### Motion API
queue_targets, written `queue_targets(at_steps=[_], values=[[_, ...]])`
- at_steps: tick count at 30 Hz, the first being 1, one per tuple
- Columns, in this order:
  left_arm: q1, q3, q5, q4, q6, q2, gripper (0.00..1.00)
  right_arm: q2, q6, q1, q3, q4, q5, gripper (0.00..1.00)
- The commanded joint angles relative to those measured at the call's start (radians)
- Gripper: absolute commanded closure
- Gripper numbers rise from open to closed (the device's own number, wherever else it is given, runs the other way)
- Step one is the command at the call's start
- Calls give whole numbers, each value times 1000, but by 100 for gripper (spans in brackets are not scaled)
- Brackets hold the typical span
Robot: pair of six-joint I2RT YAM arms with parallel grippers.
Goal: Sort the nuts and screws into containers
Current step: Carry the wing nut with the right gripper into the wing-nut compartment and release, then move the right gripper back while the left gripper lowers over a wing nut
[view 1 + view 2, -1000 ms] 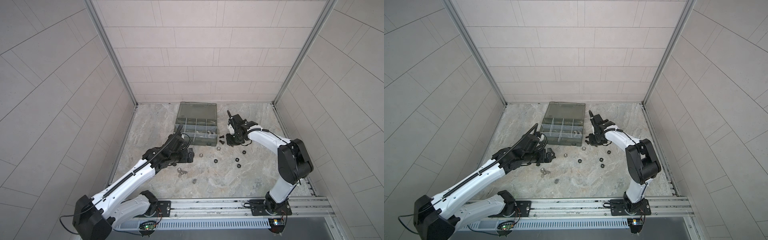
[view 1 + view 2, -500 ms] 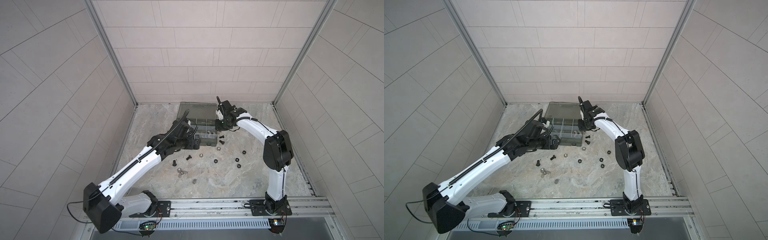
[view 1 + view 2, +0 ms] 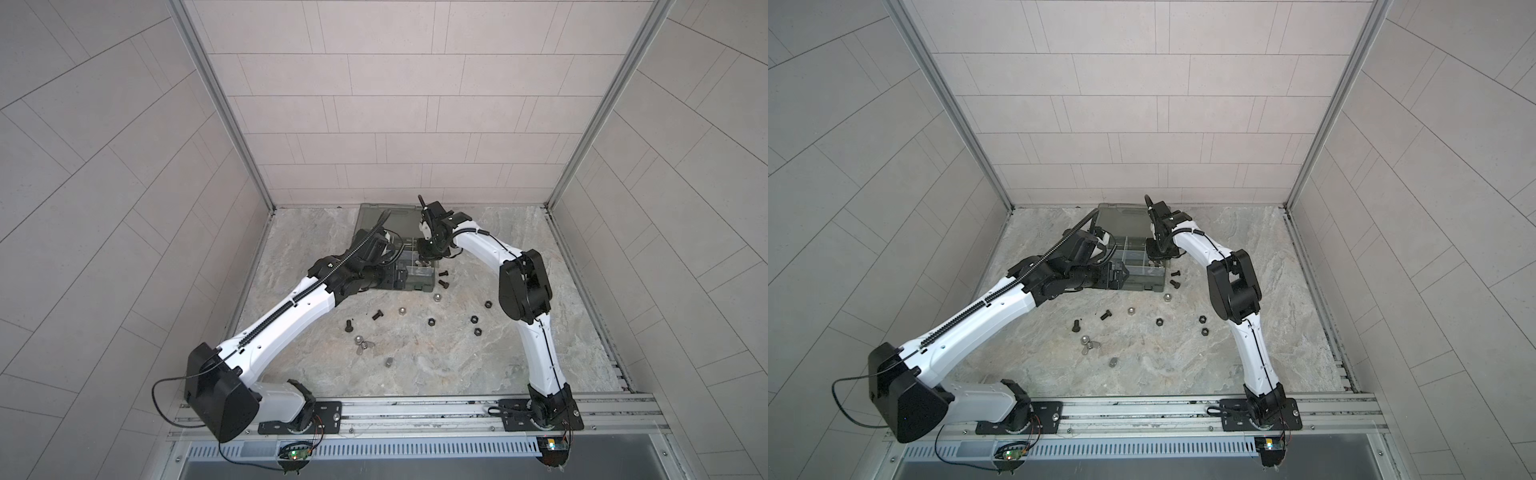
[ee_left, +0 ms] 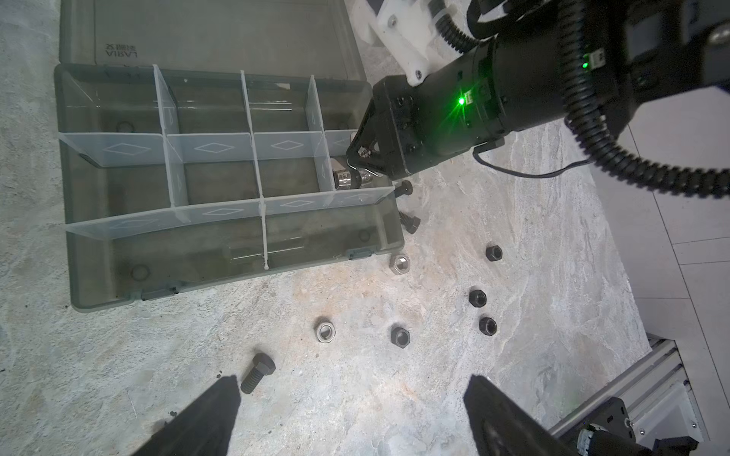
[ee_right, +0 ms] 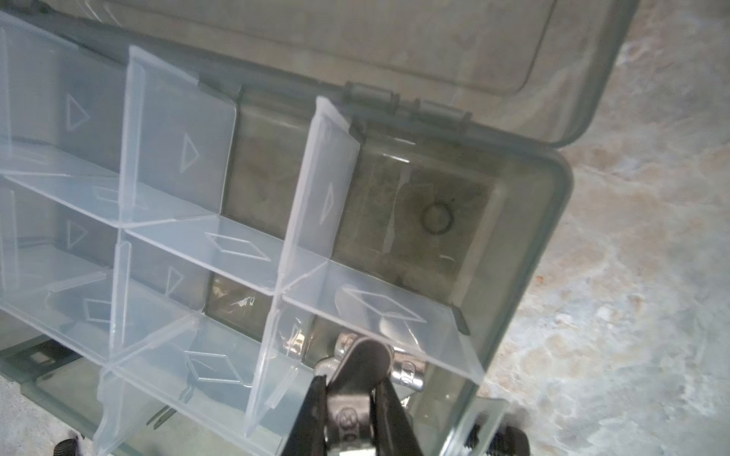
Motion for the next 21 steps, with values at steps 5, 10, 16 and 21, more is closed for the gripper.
queue_targets(at_steps=[5,10,16,21], values=[[8,-42,-13,-17,5,-62,5,-62,-32,14,-16,-26,28,57],[8,-176,-21,-65,-26,-178,5,-216,-45,38,-157,-9,53,55],[6,-407,-23,-73,-143,-352,6,-437,-42,64,-412,64,19,50],[-1,-540,-5,-69,-240,-434,10,-612,-35,85,-600,87,20,39]])
